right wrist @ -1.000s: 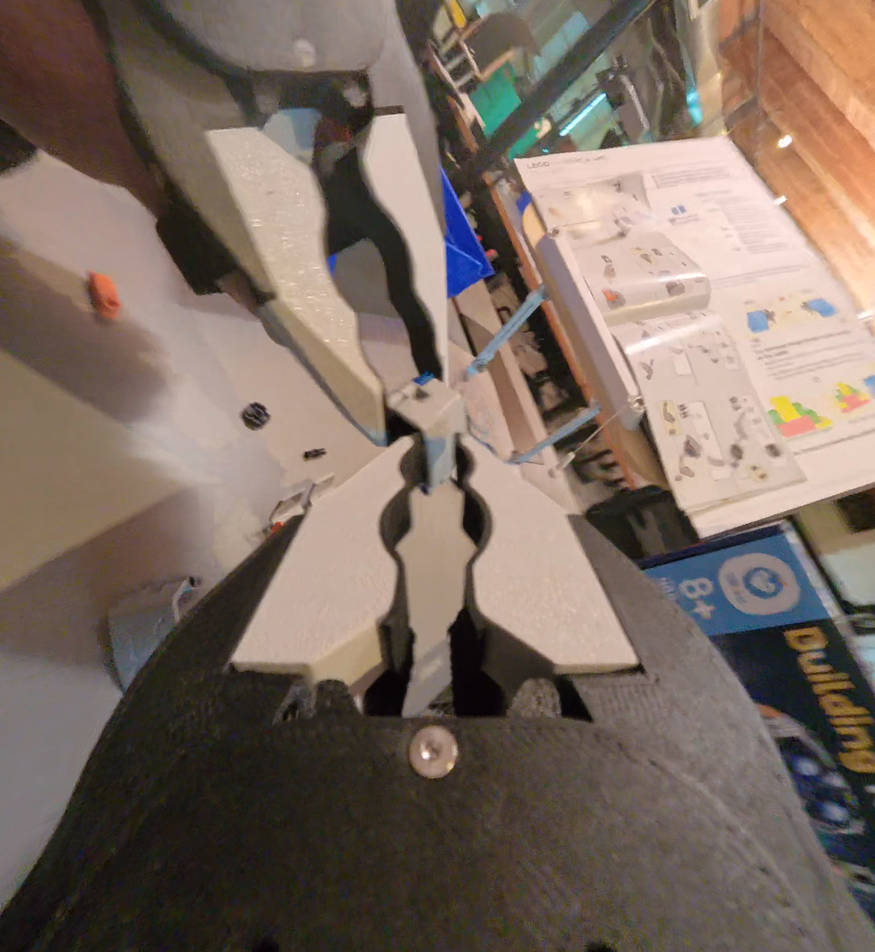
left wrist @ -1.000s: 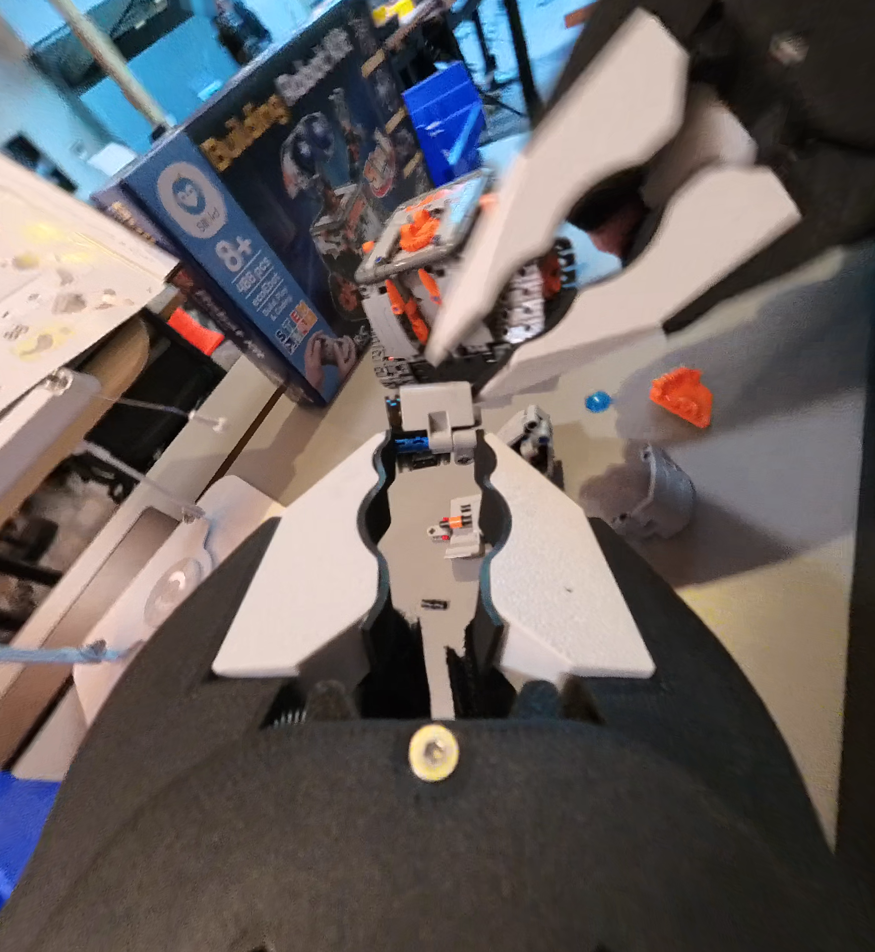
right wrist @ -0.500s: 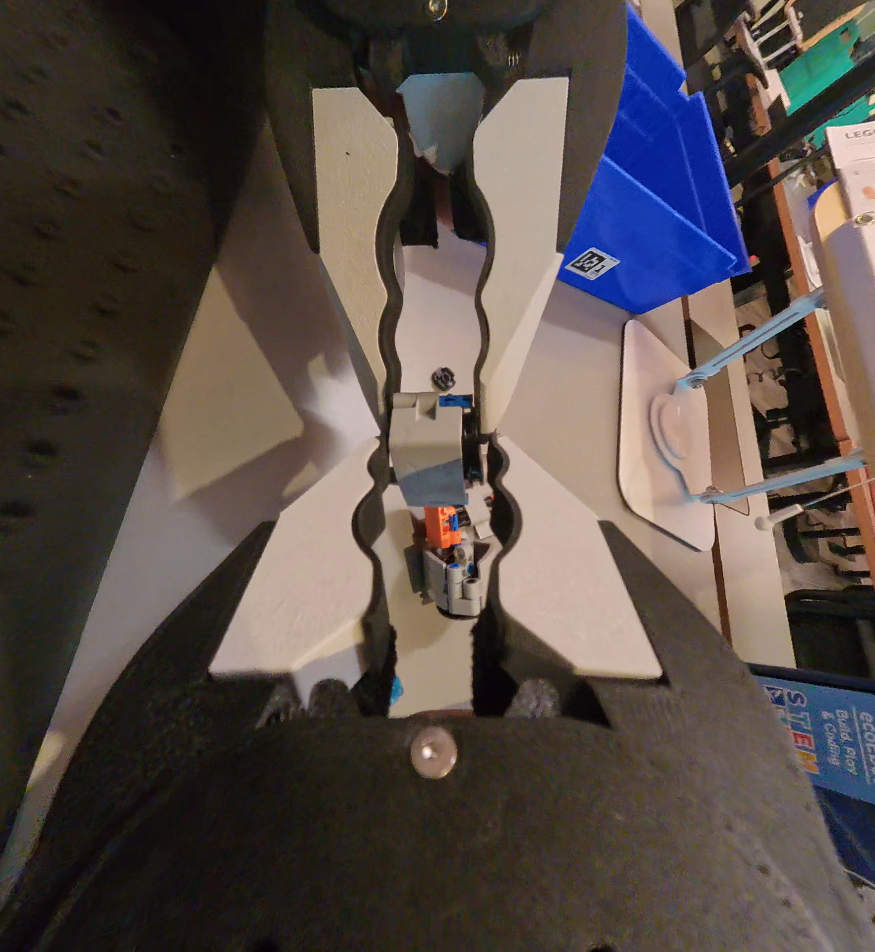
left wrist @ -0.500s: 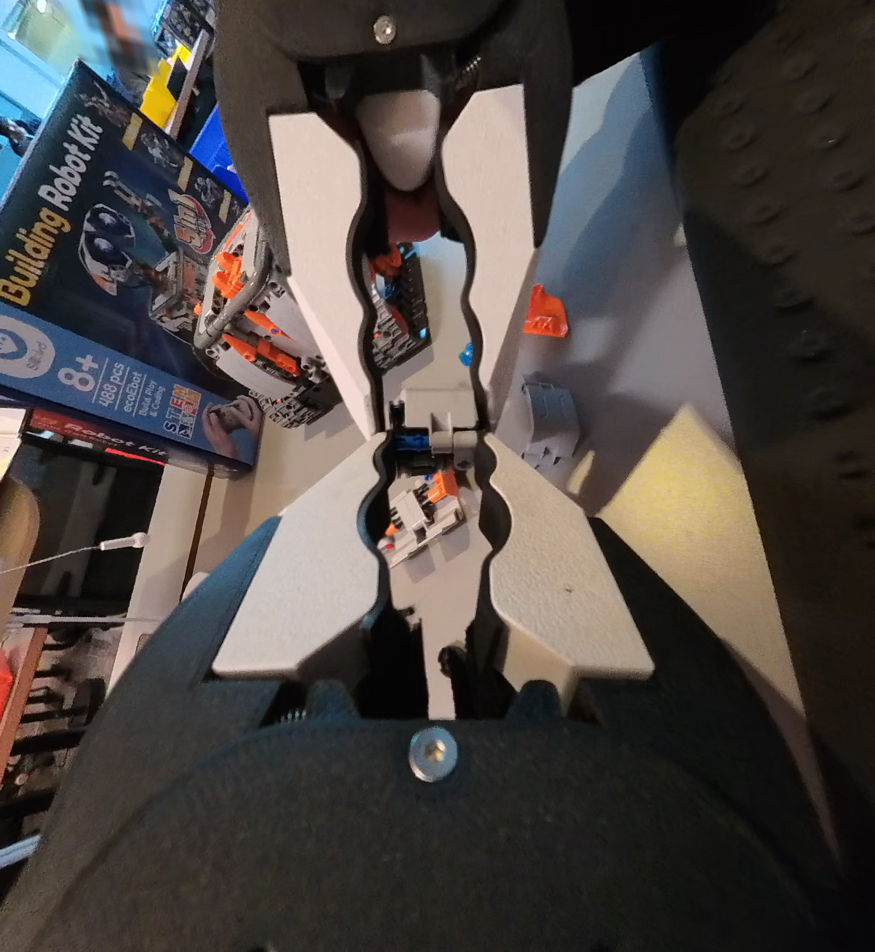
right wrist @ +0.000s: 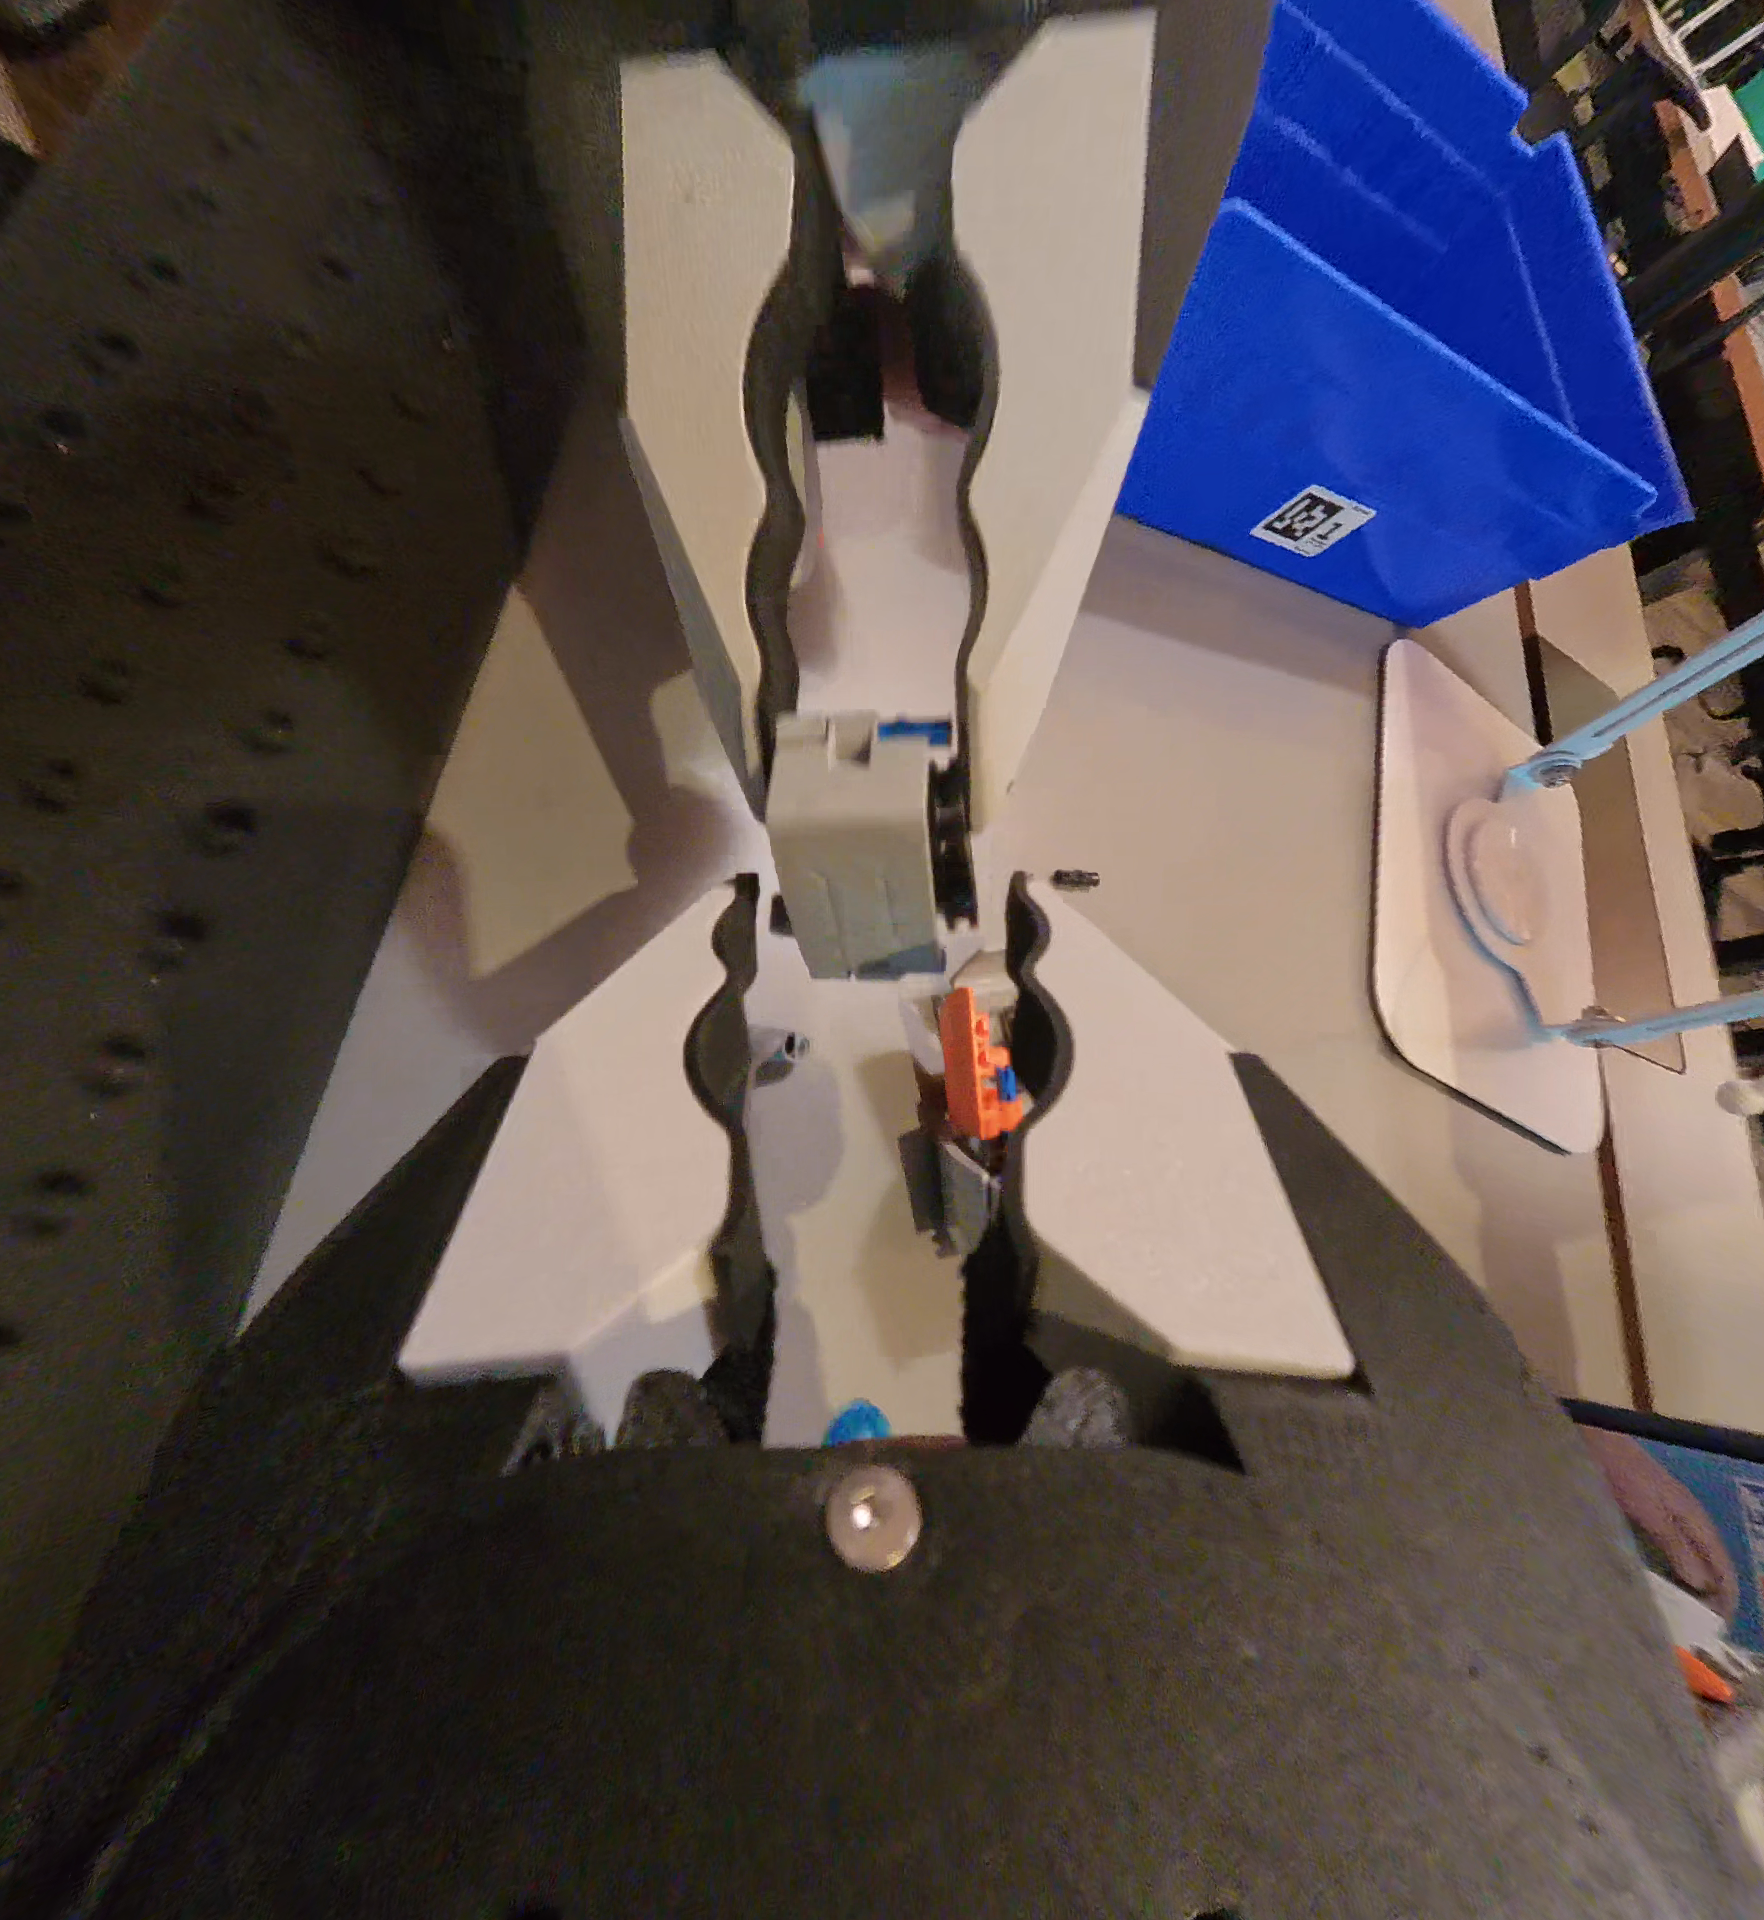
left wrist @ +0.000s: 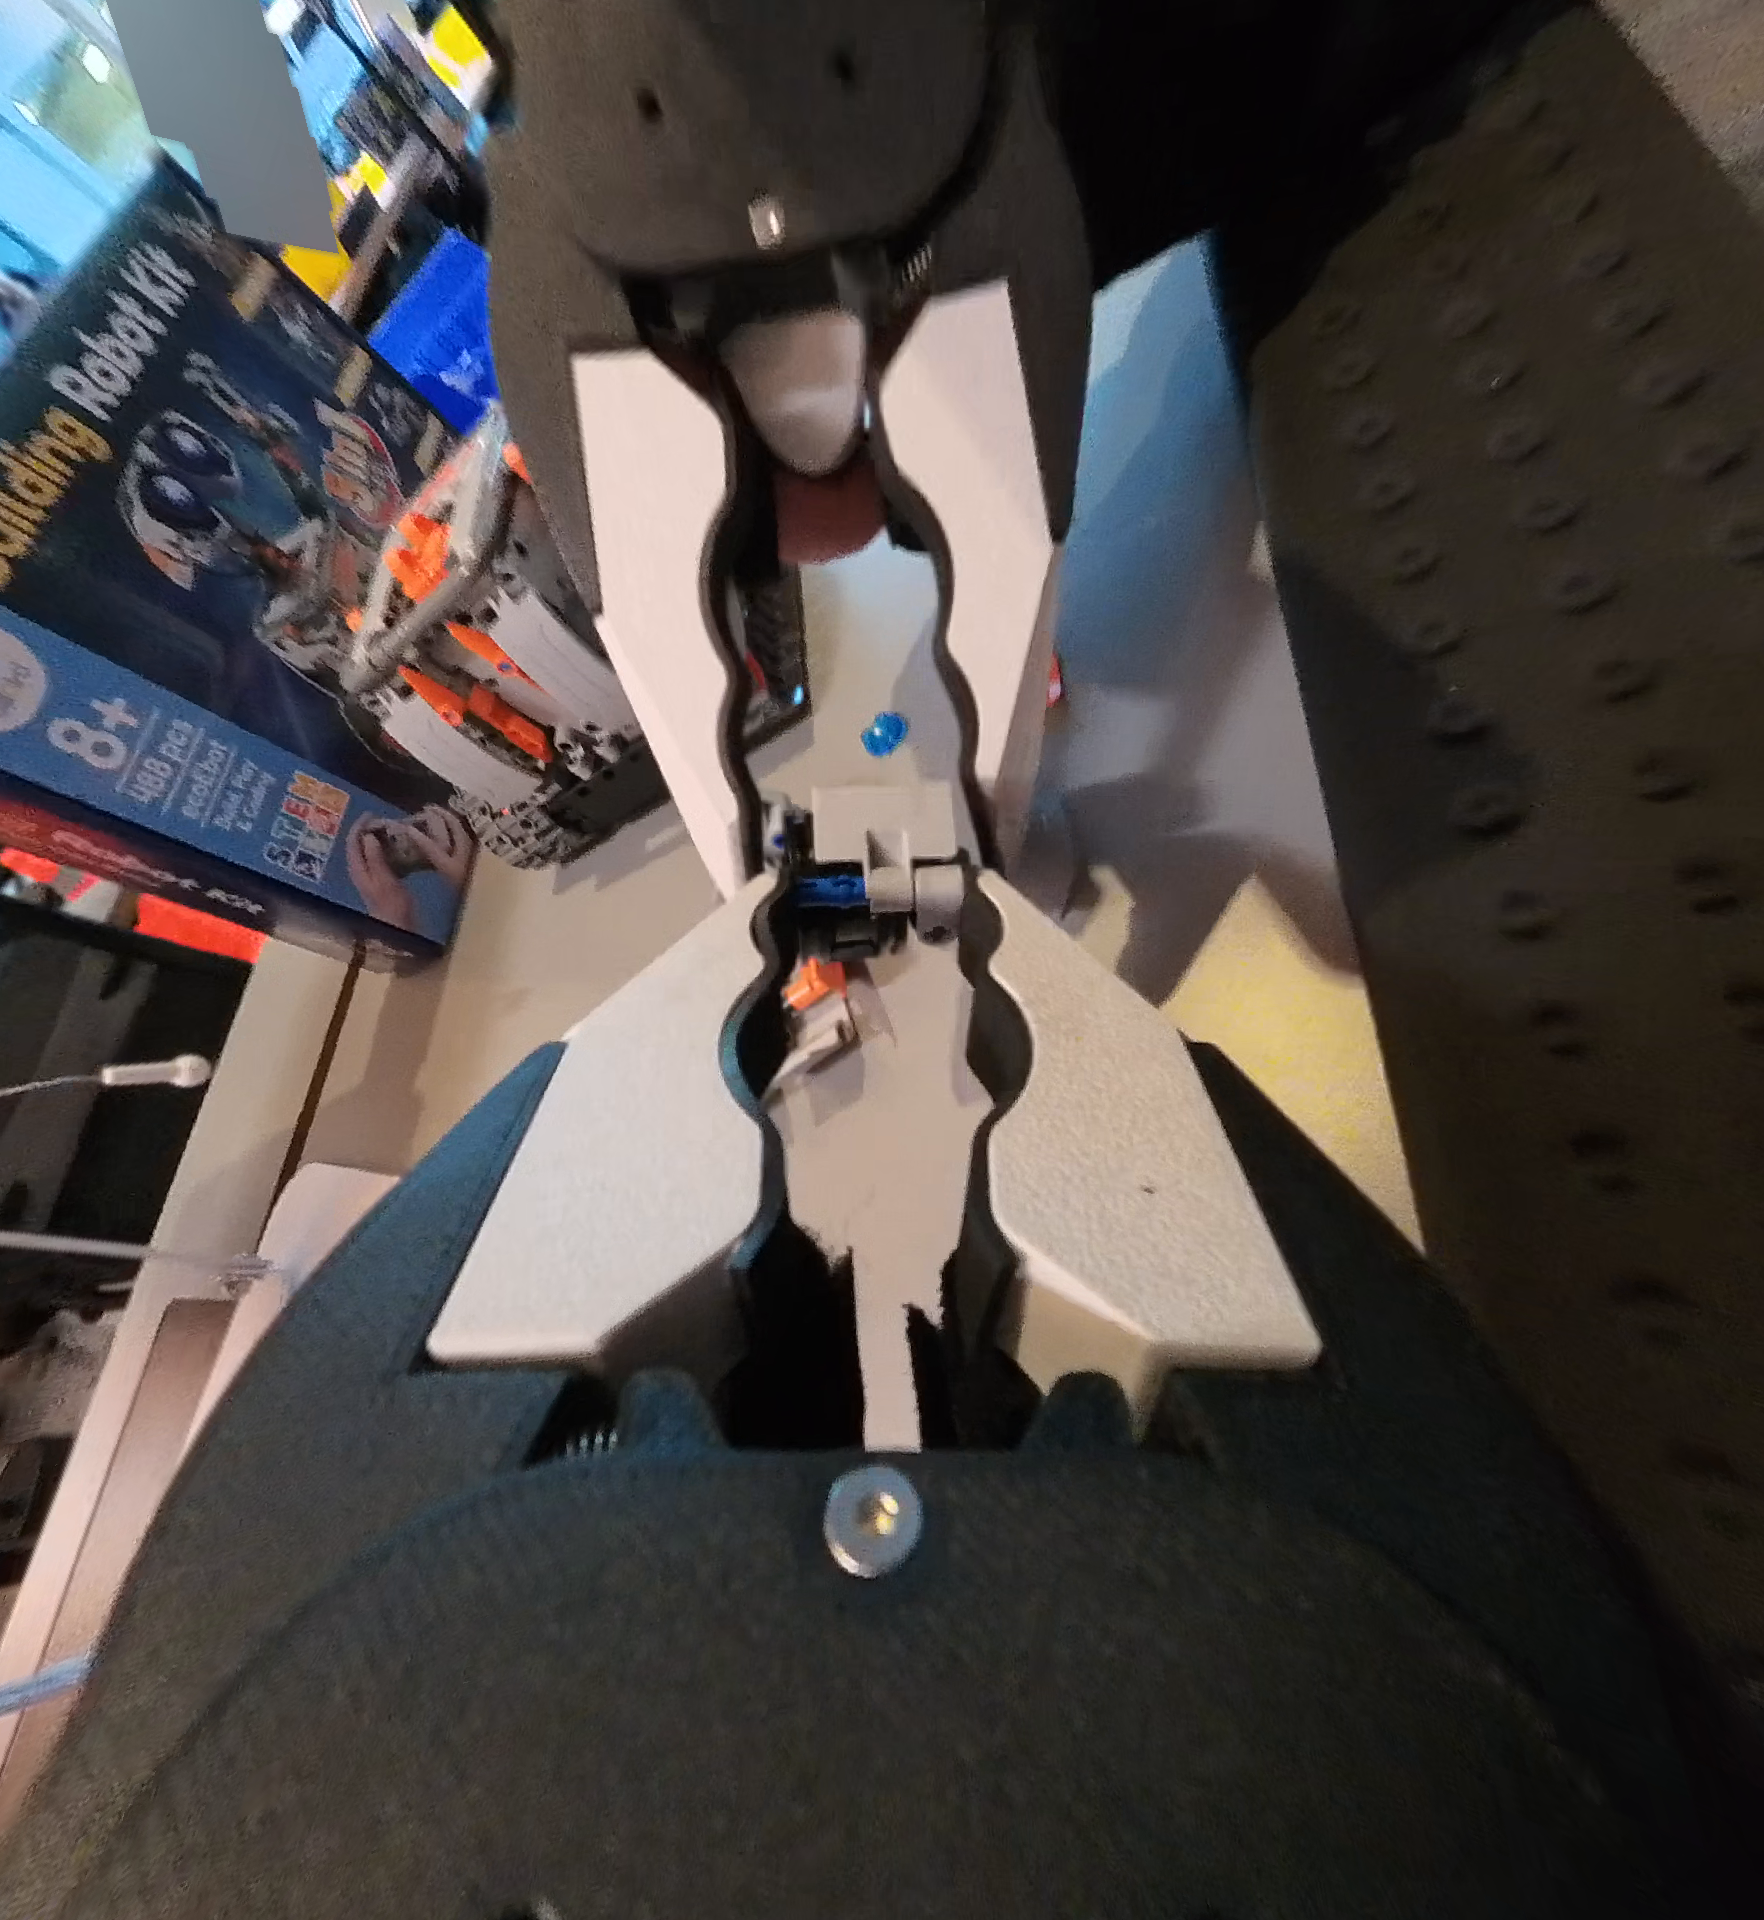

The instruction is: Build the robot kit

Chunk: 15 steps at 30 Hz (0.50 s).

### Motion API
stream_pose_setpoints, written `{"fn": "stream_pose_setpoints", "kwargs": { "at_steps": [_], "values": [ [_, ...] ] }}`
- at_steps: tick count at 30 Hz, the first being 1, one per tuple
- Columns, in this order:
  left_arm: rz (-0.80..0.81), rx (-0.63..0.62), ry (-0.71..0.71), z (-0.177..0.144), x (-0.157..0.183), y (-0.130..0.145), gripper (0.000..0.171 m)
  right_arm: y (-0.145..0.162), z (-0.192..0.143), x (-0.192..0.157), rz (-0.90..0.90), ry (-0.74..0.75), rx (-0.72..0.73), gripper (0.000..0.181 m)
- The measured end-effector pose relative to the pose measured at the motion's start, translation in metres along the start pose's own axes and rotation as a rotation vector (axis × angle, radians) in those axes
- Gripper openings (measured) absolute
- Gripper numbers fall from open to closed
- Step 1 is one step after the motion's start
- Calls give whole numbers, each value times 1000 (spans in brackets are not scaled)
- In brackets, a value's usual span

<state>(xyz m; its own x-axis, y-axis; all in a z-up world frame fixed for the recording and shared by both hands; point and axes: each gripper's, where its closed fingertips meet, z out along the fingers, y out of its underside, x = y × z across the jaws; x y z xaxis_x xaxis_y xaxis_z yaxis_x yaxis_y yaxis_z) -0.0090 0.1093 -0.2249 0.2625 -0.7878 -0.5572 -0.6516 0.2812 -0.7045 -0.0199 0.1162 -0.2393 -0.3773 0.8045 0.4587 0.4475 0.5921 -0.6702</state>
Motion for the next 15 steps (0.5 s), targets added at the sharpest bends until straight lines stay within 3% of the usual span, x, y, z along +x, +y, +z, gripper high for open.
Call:
{"fn": "stream_pose_setpoints", "kwargs": {
  "at_steps": [7, 15],
  "values": [
    [25, 32, 8, -5, 5, -1, 31, -1, 4, -5, -88, 38, -43, 35],
    [83, -56, 29, 5, 20, 16, 35, 13, 18, -15, -193, 61, -189, 36]
  ]
}}
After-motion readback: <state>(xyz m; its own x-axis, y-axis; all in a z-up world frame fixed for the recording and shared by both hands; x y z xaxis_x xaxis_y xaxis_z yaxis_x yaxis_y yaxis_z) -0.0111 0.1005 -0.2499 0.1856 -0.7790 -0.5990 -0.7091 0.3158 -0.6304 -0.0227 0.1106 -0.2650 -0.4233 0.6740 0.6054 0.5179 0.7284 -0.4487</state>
